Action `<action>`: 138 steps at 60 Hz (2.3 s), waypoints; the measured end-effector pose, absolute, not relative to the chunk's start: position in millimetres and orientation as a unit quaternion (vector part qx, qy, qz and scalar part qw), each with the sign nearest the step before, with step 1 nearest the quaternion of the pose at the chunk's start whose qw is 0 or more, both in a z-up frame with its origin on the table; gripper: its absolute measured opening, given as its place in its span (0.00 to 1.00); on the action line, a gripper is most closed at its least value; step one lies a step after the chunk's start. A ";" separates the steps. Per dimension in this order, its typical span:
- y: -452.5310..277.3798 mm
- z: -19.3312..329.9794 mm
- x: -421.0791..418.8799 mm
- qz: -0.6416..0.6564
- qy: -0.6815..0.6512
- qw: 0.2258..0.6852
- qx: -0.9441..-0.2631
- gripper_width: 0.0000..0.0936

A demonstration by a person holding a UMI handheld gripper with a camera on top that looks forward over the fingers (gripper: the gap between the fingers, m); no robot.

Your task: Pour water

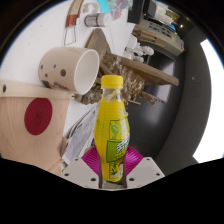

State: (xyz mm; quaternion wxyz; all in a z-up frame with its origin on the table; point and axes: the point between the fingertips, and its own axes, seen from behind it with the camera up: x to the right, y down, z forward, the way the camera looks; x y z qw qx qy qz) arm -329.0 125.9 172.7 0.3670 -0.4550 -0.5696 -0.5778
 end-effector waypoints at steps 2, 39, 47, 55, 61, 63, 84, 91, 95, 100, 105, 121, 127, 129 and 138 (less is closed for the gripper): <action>128.5 171.5 -331.8 -0.586 -0.582 0.359 -0.435 0.28; 107.1 176.4 -349.8 -0.193 -0.270 0.540 -0.773 0.29; 97.6 152.9 -369.7 -0.025 -0.162 0.551 -0.818 0.29; 92.6 116.2 -379.8 0.048 -0.111 0.545 -0.830 0.29; 91.2 93.1 -382.5 0.078 -0.091 0.539 -0.834 0.30; 91.1 87.1 -382.8 0.082 -0.087 0.540 -0.833 0.30; 82.0 60.6 -369.8 0.078 -0.062 0.554 -0.827 0.51; 72.3 67.4 -361.0 0.081 -0.026 0.536 -0.840 0.93; 57.9 80.8 -355.4 0.076 -0.011 0.527 -0.846 0.92; 30.2 107.3 -349.6 0.057 0.002 0.525 -0.849 0.92; -14.4 135.7 -340.8 0.025 0.013 0.512 -0.859 0.92; -192.4 206.8 -357.8 -0.031 0.003 0.485 -0.874 0.92; -245.5 220.9 -366.0 -0.034 0.005 0.481 -0.876 0.92; -260.3 223.2 -370.2 -0.033 0.003 0.480 -0.877 0.92; -307.4 231.3 -379.7 -0.032 0.008 0.472 -0.881 0.92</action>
